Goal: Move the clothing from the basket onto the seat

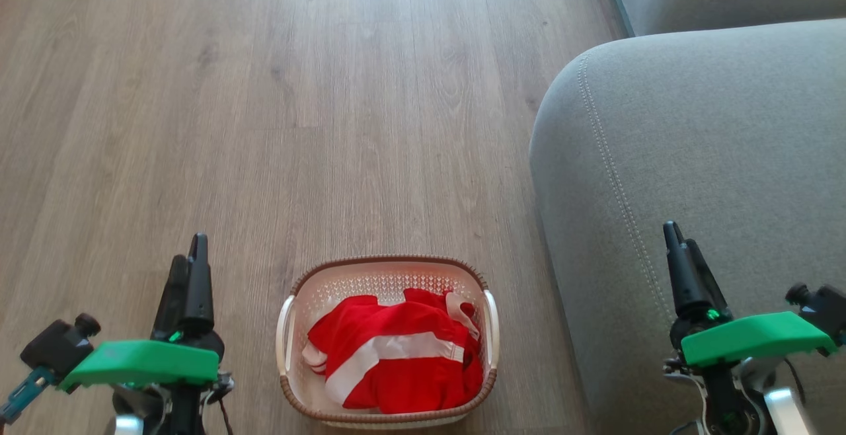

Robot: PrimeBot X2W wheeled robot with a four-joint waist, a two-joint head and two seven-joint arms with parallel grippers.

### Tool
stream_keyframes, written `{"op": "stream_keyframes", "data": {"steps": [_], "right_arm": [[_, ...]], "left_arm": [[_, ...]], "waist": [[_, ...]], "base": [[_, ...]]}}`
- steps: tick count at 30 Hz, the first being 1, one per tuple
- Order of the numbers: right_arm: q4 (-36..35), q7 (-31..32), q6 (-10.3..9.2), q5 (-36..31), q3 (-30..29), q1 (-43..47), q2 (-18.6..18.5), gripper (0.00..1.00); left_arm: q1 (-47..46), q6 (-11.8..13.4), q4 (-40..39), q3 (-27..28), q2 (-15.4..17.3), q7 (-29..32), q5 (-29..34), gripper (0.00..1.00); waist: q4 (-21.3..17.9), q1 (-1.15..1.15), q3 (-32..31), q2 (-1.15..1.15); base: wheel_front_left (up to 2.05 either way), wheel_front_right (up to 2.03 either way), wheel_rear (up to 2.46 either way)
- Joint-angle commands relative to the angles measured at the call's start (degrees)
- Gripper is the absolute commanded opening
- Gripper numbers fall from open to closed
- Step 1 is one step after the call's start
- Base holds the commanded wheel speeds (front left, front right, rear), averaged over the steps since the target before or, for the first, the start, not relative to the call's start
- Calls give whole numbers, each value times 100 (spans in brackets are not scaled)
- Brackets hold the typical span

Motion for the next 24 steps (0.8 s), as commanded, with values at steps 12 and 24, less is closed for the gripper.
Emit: {"op": "stream_keyframes", "data": {"steps": [12, 24], "right_arm": [[-348, -275, 32, -1214, 177, -206, -152, 100], [-350, -463, 36, -2010, 340, -202, -210, 100]], "left_arm": [[-155, -20, -368, -26, 119, -253, 1180, 100], [-125, 40, -342, -40, 107, -438, 2087, 100]], "waist": [[-11, 0, 8, 0], [-39, 0, 9, 0]], "base": [[0, 0, 0], [0, 0, 0]]}}
